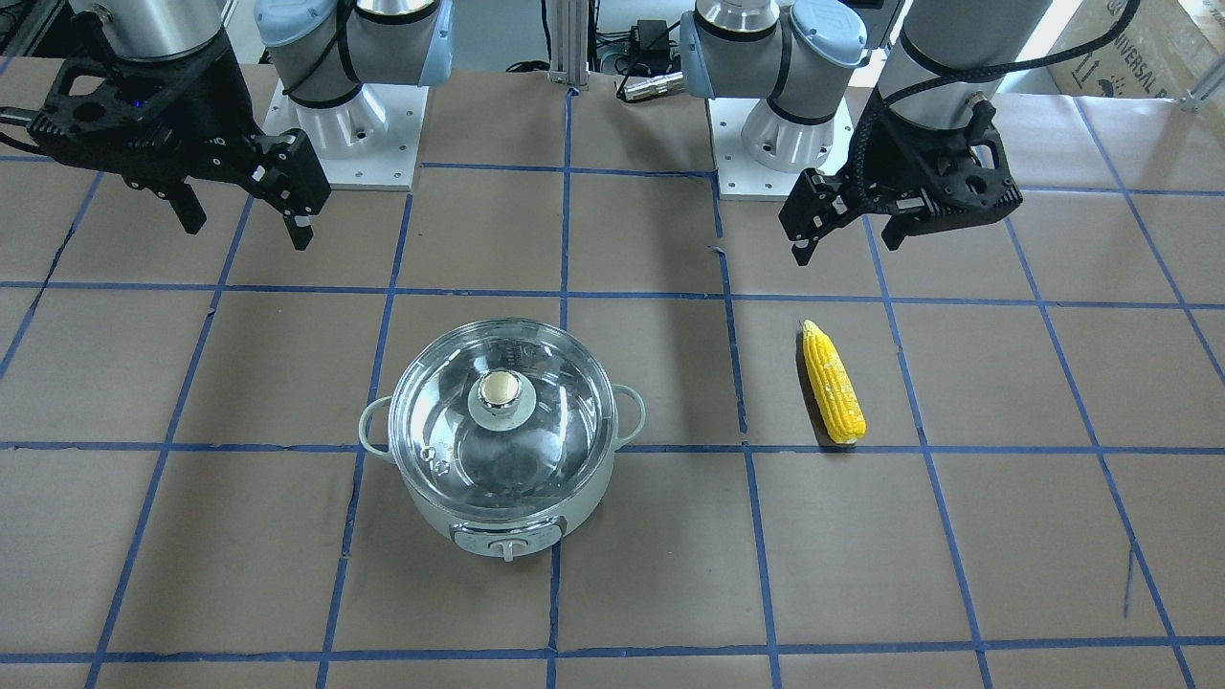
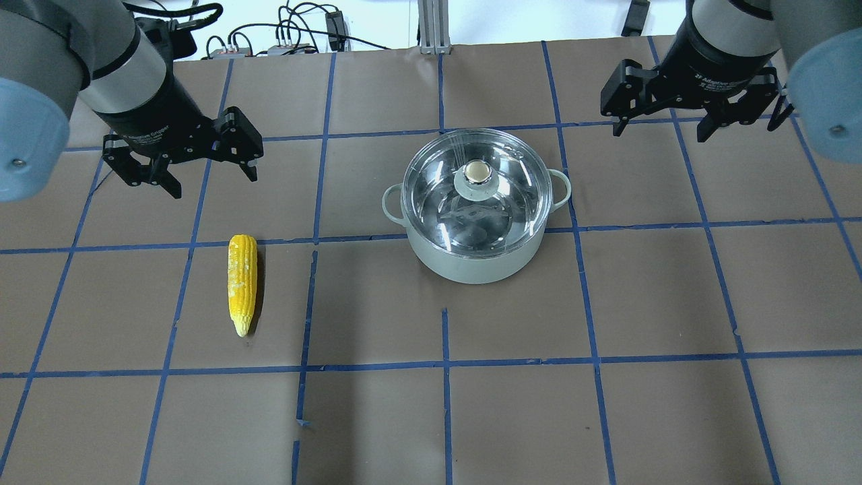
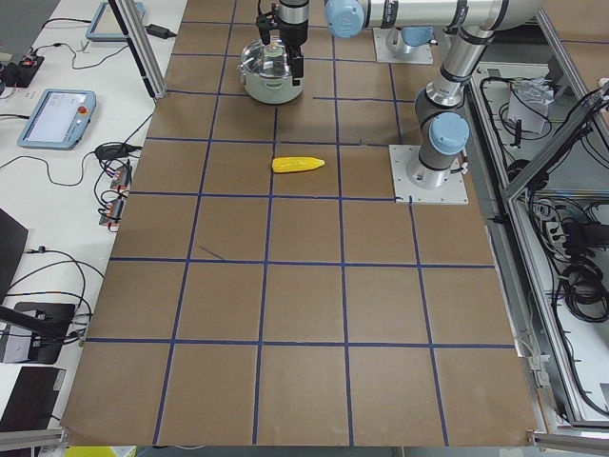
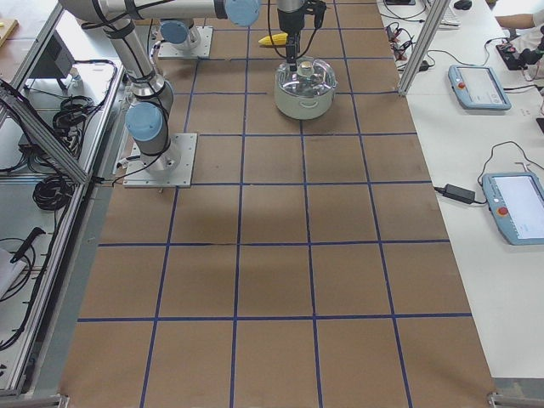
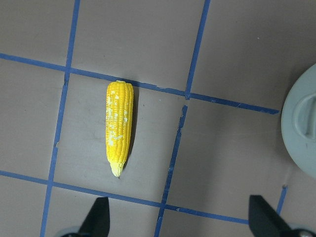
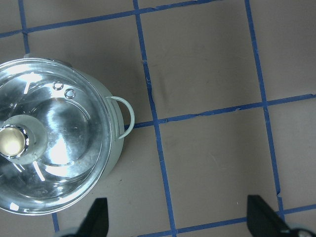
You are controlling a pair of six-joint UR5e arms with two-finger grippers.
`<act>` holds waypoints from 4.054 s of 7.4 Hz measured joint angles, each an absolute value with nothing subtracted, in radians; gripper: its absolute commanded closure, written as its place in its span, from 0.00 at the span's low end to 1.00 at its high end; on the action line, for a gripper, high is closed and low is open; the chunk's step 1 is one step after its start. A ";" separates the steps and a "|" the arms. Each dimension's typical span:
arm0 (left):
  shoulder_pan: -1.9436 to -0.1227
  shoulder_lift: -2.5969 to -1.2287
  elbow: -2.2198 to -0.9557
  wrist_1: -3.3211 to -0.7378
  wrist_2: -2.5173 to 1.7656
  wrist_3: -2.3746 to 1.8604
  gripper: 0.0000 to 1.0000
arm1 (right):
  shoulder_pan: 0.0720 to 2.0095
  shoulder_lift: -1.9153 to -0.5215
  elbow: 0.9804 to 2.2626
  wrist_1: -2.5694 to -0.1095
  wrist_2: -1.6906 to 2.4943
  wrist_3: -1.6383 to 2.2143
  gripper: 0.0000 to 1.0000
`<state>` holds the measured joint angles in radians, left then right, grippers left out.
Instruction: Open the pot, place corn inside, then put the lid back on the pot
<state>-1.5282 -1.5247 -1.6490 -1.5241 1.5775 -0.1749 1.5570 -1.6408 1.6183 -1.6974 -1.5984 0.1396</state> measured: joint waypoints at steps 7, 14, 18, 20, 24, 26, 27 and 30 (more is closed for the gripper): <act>-1.508 -1.526 -1.687 -1.508 1.576 -0.107 0.00 | 1.559 -1.610 1.609 -1.667 -1.588 0.153 0.00; -1.315 -1.599 -2.086 -1.015 1.579 0.206 0.00 | 1.669 -1.457 1.588 -1.720 -1.532 0.078 0.00; -1.308 -1.699 -2.139 -0.866 1.579 0.130 0.00 | 1.789 -1.373 1.554 -1.799 -1.536 0.106 0.00; -1.308 -1.752 -2.168 -0.751 1.578 0.111 0.00 | 1.820 -1.331 1.550 -1.863 -1.544 0.205 0.00; -1.313 -1.788 -2.186 -0.683 1.576 0.108 0.47 | 1.873 -1.276 1.544 -1.925 -1.550 0.290 0.03; -1.315 -1.812 -2.209 -0.591 1.575 0.109 0.78 | 1.875 -1.270 1.557 -1.949 -1.565 0.288 0.05; -1.317 -1.821 -2.214 -0.563 1.574 0.109 0.86 | 1.876 -1.268 1.561 -1.957 -1.573 0.285 0.06; -1.321 -1.805 -2.191 -0.575 1.584 0.109 0.88 | 1.876 -1.253 1.564 -2.011 -1.583 0.281 0.12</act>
